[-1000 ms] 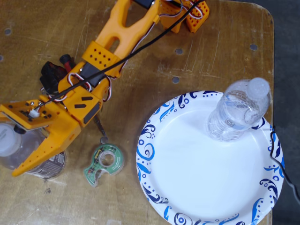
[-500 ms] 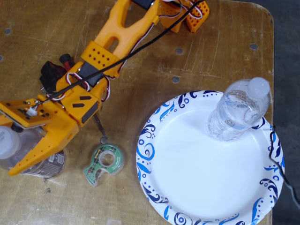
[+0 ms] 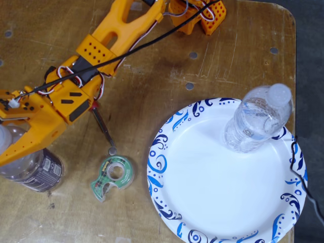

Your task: Move the bottles to the plate

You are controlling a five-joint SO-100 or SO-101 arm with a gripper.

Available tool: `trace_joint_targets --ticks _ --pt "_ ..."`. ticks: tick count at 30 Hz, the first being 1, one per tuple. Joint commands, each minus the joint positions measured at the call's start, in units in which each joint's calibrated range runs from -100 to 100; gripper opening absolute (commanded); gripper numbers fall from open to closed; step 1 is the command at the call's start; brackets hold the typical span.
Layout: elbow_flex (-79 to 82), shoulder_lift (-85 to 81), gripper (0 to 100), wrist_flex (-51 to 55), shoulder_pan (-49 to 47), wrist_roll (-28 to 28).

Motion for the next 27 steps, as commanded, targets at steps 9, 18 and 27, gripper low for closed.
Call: trace_joint_targets --ticks 9,18,27 --pt "-1.47 -12.64 10 11.72 -2.77 0.11" --pt "-1.56 -35.07 10 32.87 -11.39 -2.08" --pt "0.06 -44.09 11 43.14 -27.02 -3.07"
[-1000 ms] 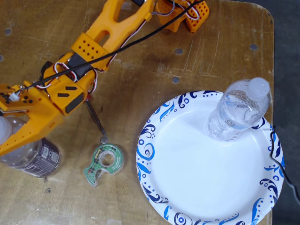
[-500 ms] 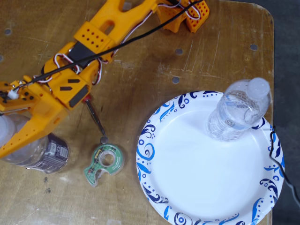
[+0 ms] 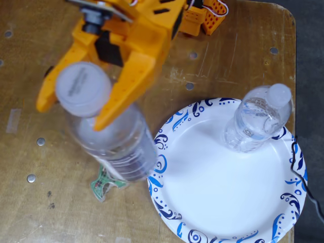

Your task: Move the bottles to the plate

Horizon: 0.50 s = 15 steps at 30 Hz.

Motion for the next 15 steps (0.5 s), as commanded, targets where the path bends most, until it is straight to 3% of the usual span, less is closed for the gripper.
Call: trace_joint_targets --ticks 1,7,15 --pt "0.69 -4.16 11 3.76 -6.71 -0.41" --pt "11.14 -4.58 11 2.72 -12.53 -0.46" --pt "35.47 -7.87 11 -22.0 -12.64 0.06"
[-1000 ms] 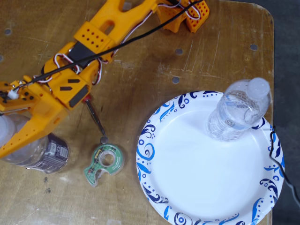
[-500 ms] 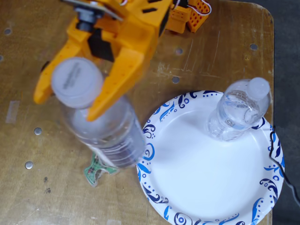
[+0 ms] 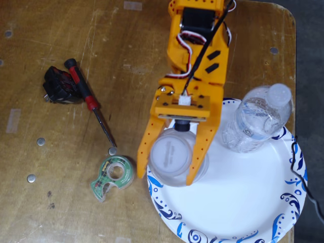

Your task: Move the bottles to the plate

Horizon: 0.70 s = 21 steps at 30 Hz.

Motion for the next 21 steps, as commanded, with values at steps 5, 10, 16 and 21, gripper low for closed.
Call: trace_joint_targets --ticks 5,10,16,21 --pt "13.0 -9.99 11 -10.3 -1.48 0.27" --pt "19.21 -12.85 11 -10.39 -3.64 0.27" --pt "25.79 -13.53 11 -15.79 -4.72 0.21" --pt "31.74 -13.36 11 -23.97 -4.39 1.2"
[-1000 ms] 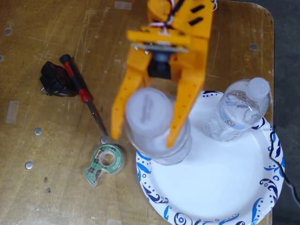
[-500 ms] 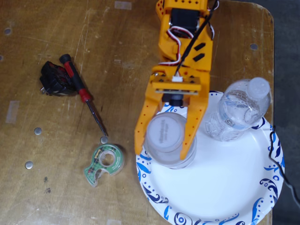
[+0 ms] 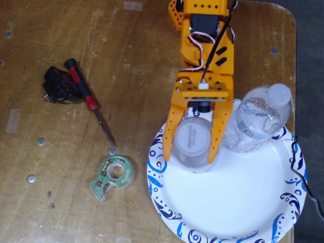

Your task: Move the bottles to the plate

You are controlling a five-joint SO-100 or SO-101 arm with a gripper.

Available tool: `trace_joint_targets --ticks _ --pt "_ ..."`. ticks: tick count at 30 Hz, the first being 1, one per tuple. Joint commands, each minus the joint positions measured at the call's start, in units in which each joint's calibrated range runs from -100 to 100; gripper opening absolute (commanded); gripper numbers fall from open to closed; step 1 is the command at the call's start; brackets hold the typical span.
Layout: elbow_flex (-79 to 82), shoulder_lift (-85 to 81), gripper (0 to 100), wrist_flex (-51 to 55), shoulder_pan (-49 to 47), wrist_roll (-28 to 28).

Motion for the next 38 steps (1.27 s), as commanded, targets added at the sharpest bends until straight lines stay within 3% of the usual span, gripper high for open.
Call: trace_joint_targets --ticks 1,16,24,38 --pt "1.88 -2.29 11 -5.01 0.35 1.31" --pt "3.41 -0.18 11 -6.66 0.99 1.73" --pt "4.67 8.67 11 -21.55 1.21 1.83" --pt "6.84 8.76 11 -22.5 1.32 1.83"
